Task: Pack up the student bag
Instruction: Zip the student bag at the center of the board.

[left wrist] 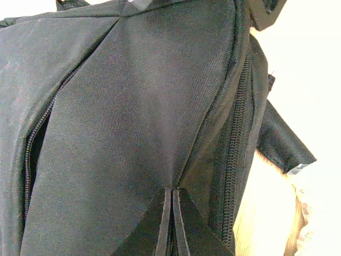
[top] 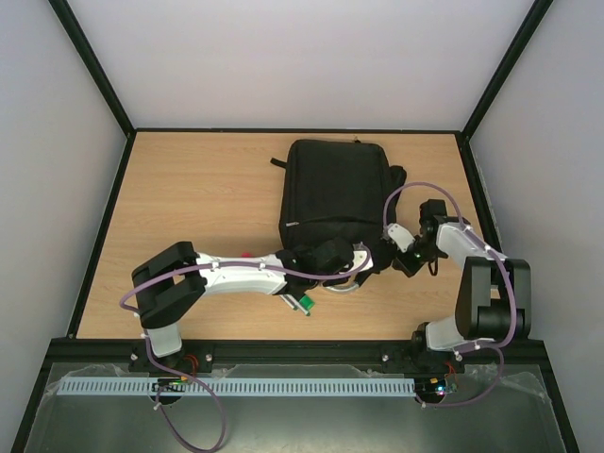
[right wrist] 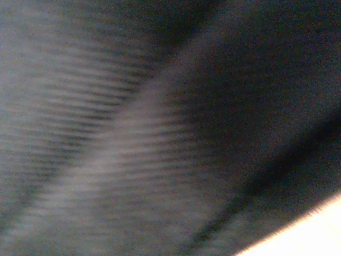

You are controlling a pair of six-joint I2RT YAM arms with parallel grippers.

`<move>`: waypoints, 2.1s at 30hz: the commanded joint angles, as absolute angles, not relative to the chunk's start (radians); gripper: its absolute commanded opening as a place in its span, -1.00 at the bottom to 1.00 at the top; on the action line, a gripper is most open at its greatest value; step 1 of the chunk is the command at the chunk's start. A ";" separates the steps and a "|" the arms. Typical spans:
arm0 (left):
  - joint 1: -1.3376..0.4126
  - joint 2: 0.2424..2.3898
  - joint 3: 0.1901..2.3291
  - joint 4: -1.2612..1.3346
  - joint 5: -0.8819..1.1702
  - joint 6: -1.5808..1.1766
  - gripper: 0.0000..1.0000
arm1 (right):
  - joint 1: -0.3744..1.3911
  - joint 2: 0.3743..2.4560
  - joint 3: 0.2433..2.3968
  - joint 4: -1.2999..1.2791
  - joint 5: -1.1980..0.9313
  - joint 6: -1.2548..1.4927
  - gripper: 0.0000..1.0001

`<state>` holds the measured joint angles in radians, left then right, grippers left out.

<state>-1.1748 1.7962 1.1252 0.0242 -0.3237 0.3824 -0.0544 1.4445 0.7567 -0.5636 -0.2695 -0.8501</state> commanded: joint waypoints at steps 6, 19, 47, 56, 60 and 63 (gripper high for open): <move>-1.197 1.727 1.080 0.033 -0.331 0.416 -0.95 | -0.083 1.542 0.880 -0.612 -0.153 -0.861 -0.98; -1.223 1.703 1.036 0.105 -0.337 0.454 -0.95 | -0.082 1.690 1.021 -0.562 -0.180 -0.787 -0.97; -1.236 1.690 1.076 0.117 -0.467 0.400 -0.58 | -0.084 1.575 1.004 -0.549 -0.100 -0.767 -0.22; -1.217 1.576 1.113 0.083 -0.487 0.257 0.93 | -0.082 1.361 1.134 -0.728 -0.256 -0.699 0.77; -1.140 1.493 1.118 0.086 -0.569 0.068 0.99 | -0.037 1.256 1.102 -0.643 -0.229 -0.598 0.99; -1.000 1.481 1.183 -0.069 -0.700 -0.216 0.99 | 0.004 1.198 1.080 -0.606 -0.246 -0.550 0.99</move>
<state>-1.1538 1.5200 1.1011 0.0654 -0.5323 0.1284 -0.0418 1.2598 1.1038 -0.6186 -0.2100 -0.6460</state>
